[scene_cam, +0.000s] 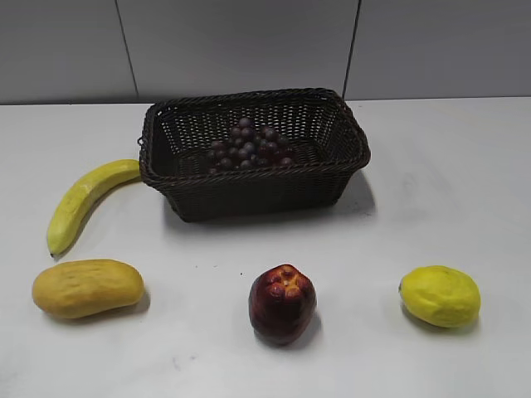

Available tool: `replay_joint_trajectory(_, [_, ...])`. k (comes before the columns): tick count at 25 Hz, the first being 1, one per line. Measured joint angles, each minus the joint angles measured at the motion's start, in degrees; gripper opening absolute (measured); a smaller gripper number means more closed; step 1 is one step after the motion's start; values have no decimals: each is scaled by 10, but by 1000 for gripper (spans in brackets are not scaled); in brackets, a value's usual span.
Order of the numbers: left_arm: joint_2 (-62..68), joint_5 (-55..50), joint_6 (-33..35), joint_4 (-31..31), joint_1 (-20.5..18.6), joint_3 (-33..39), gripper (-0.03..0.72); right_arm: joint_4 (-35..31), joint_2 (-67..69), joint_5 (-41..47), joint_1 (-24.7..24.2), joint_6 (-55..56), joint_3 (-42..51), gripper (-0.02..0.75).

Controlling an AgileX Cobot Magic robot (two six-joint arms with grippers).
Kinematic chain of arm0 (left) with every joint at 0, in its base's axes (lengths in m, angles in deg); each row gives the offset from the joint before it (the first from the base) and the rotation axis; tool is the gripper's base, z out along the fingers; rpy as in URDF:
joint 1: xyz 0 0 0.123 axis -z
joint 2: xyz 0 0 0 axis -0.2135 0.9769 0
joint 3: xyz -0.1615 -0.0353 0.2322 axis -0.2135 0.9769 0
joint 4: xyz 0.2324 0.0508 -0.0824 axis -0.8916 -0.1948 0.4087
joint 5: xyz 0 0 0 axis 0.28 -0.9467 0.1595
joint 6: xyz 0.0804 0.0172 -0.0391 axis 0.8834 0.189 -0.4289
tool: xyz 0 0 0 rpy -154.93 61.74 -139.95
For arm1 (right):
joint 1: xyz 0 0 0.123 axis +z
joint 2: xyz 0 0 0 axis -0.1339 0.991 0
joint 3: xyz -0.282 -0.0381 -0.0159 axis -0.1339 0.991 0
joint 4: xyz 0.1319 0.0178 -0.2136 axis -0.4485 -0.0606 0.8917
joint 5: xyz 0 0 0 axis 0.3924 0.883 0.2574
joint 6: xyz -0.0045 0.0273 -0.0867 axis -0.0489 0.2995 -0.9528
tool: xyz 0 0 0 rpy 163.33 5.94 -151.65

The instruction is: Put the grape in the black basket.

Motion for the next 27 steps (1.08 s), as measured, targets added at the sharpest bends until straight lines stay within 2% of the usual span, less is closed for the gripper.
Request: replay_joint_trajectory(27, [0, 0, 0, 0, 0, 0, 217, -1, -421, -20, 0, 0, 15, 572])
